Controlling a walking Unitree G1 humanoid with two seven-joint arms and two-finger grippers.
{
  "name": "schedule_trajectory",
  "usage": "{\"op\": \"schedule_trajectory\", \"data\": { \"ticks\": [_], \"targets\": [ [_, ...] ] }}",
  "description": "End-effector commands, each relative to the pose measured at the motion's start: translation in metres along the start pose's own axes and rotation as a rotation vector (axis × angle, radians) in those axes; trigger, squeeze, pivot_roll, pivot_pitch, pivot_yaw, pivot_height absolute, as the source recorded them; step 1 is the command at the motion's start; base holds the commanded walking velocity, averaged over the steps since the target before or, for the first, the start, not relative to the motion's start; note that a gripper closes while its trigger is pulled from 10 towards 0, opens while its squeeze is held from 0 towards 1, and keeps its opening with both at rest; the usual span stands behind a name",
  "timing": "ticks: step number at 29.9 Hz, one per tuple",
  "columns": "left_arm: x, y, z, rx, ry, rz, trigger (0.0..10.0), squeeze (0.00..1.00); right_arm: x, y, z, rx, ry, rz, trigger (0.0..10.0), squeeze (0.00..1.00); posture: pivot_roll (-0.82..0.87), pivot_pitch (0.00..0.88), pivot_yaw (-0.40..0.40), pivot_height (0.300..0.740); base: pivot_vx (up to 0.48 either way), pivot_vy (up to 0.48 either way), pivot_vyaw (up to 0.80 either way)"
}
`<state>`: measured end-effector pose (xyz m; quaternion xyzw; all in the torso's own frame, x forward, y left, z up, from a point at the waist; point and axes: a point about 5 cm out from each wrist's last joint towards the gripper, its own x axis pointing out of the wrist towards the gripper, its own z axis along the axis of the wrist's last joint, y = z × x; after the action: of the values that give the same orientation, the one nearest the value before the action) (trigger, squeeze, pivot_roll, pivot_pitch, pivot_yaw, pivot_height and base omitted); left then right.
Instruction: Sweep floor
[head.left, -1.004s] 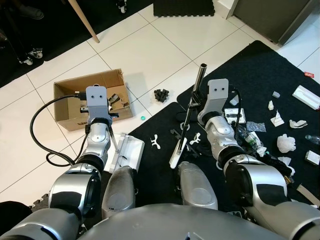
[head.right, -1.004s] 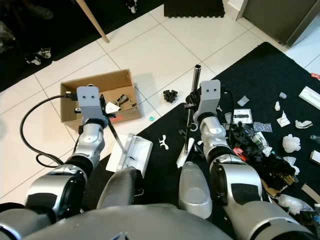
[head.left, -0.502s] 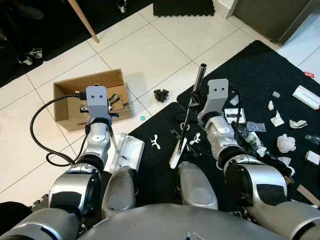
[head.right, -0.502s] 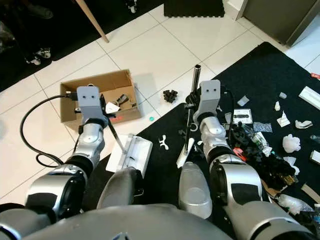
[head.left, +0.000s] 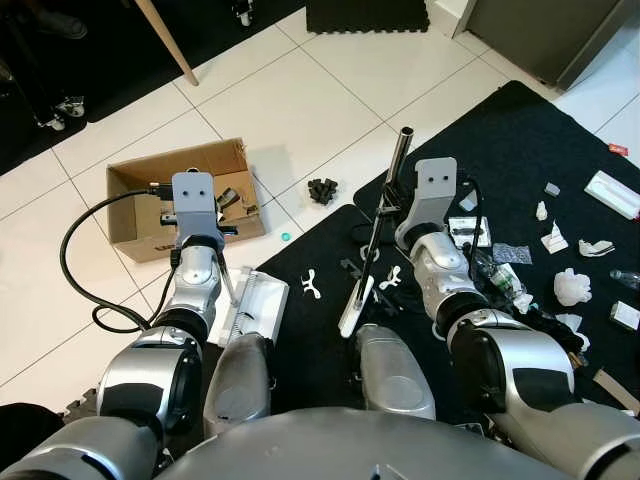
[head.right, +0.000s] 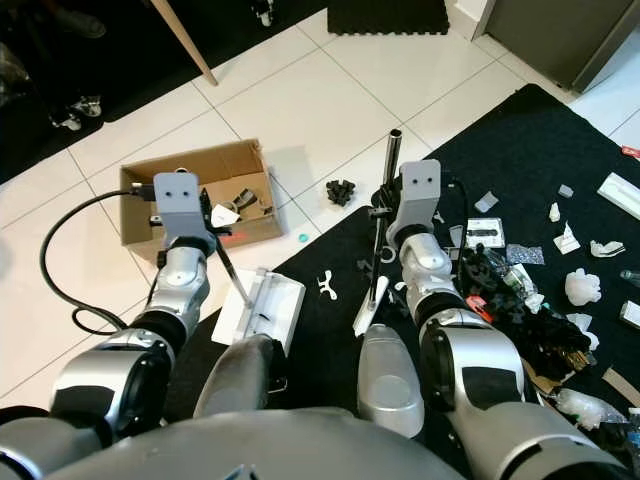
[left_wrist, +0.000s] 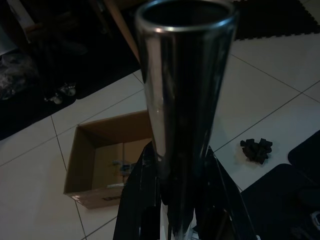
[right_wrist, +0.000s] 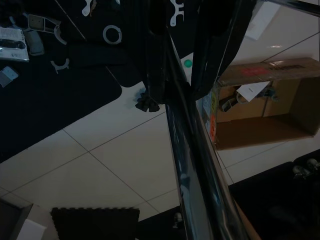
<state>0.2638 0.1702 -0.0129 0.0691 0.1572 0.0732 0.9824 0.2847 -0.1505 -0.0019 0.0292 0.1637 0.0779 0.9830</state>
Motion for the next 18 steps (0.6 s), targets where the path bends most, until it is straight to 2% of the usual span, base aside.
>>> {"op": "schedule_trajectory", "data": {
  "ticks": [1, 18],
  "targets": [
    [-0.0127, 0.0135, -0.0312, 0.086, 0.154, 0.008, 10.0, 0.00, -0.0031, 0.0012, -0.0080, -0.012, 0.037, 0.005, 10.0, 0.00, -0.03, 0.000, 0.033, 0.740, 0.000, 0.000, 0.00],
    [-0.0120, 0.0135, -0.0304, 0.087, 0.152, 0.009, 10.0, 0.00, -0.0028, 0.0013, -0.0075, -0.014, 0.037, 0.006, 10.0, 0.00, -0.03, 0.000, 0.033, 0.740, 0.000, 0.000, 0.00]
  ]
}}
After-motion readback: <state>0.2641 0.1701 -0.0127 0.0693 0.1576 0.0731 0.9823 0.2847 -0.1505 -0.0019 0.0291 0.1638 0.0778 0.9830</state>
